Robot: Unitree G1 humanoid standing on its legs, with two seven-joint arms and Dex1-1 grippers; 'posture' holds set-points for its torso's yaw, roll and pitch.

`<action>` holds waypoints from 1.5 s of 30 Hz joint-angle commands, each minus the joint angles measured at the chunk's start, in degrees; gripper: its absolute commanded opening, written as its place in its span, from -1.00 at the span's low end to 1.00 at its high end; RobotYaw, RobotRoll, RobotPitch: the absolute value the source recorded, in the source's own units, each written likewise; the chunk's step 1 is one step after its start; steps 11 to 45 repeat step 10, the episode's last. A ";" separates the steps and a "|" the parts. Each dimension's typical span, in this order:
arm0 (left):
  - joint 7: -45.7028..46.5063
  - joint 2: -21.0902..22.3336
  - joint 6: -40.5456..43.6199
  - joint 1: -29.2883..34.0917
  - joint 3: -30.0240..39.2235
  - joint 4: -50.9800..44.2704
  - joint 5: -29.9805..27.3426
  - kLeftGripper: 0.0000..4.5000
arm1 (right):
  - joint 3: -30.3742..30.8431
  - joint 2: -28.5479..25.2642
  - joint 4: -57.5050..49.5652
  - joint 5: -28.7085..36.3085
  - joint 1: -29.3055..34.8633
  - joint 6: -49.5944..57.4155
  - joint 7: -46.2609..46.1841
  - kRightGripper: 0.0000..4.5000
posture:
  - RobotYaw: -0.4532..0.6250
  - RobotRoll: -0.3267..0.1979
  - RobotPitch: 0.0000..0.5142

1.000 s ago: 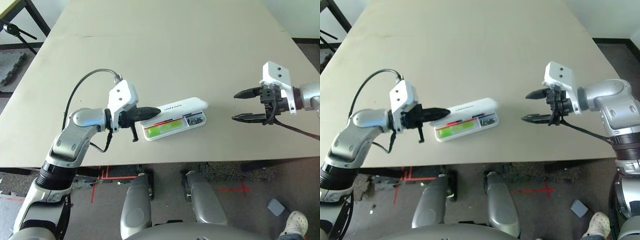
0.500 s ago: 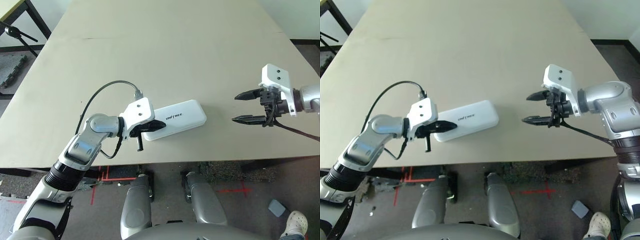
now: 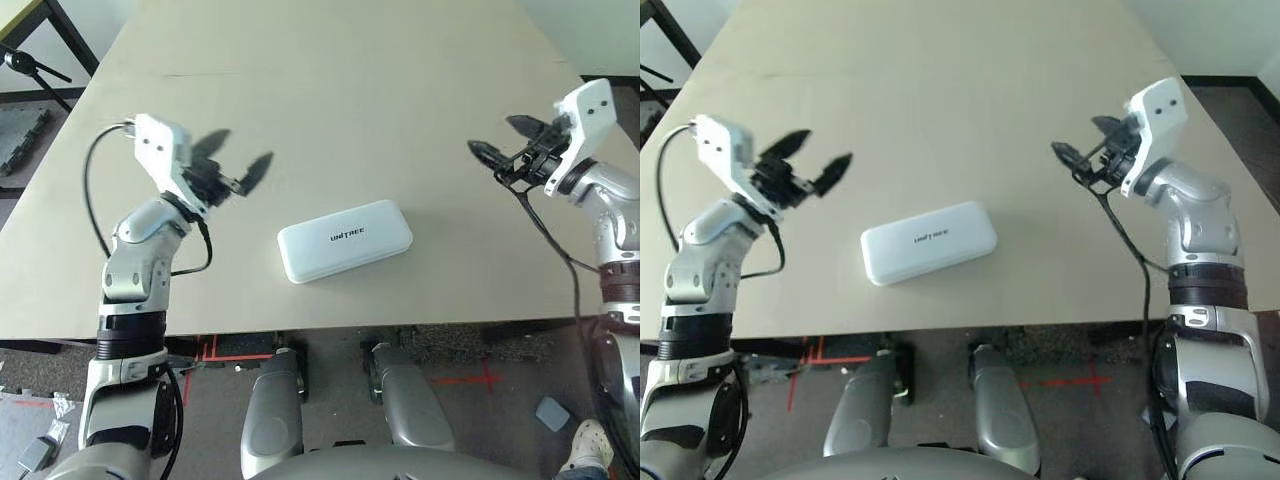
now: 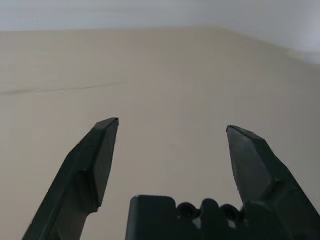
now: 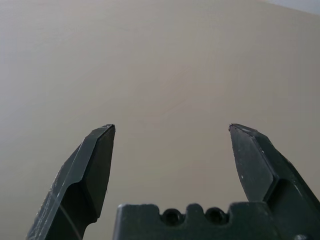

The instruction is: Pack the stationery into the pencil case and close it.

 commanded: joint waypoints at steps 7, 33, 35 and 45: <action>10.35 -0.79 -6.86 3.77 5.17 4.99 1.60 0.98 | -5.80 2.38 8.42 0.10 2.20 -7.98 -13.75 1.00 | -0.30 0.25 -0.14; 12.26 -0.33 -7.94 4.26 5.79 6.11 1.72 0.98 | -5.65 2.86 8.82 0.35 2.83 -8.46 -14.18 1.00 | -0.27 0.25 -0.18; 12.26 -0.33 -7.94 4.26 5.79 6.11 1.72 0.98 | -5.65 2.86 8.82 0.35 2.83 -8.46 -14.18 1.00 | -0.27 0.25 -0.18; 12.26 -0.33 -7.94 4.26 5.79 6.11 1.72 0.98 | -5.65 2.86 8.82 0.35 2.83 -8.46 -14.18 1.00 | -0.27 0.25 -0.18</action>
